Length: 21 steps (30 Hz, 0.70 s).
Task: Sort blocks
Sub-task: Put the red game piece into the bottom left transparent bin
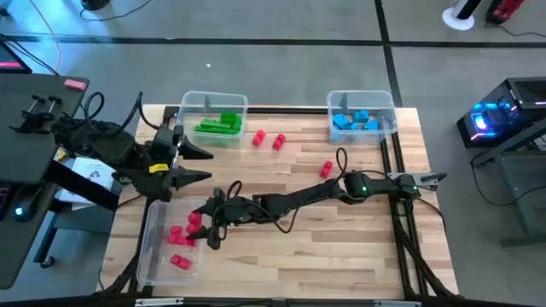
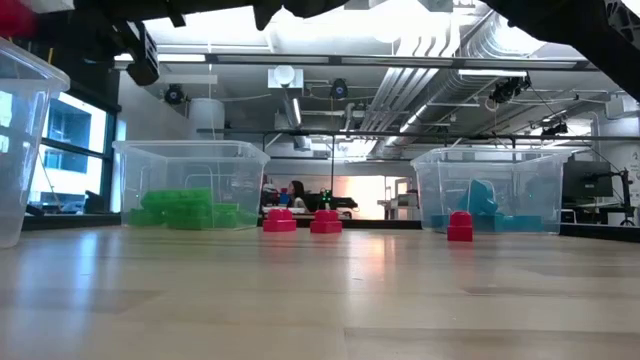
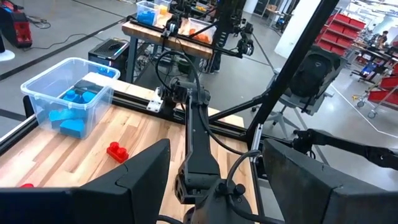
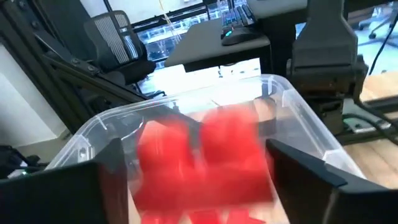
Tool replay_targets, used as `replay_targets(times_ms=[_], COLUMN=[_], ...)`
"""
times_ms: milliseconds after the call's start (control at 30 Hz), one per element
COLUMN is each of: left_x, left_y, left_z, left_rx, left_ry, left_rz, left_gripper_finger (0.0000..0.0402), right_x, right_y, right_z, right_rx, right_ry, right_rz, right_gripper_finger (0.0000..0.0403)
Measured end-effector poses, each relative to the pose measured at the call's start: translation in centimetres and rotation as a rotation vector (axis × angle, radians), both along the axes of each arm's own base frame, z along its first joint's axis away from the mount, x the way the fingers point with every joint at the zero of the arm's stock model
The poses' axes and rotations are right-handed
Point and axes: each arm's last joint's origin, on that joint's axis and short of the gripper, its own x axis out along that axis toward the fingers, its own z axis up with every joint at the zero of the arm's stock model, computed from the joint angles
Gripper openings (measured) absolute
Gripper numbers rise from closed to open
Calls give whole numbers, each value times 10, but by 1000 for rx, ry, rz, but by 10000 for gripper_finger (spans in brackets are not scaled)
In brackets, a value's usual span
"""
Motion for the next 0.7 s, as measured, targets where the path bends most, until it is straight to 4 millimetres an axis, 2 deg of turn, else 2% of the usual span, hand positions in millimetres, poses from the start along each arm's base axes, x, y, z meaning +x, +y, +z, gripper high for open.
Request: replay_targets(times_ms=[100,267,500,700], left_x=[0,0,-1,-1], left_y=[0,0,0,0], left_z=[0,0,0,0], left_rx=[0,1,12,30], left_ry=[0,0,2,4], left_rz=[0,0,-3,-8], left_gripper_finger=[243,243,243,243], right_x=[0,1,-2,-24], right_y=[0,-3,-19,-45], right_z=[0,1,38,66], right_rx=[11,-94,-244,-370], right_ry=[3,-5,-18,218], right_rz=[-3,-27,-34,-15], right_gripper_finger=[266,283,284,284])
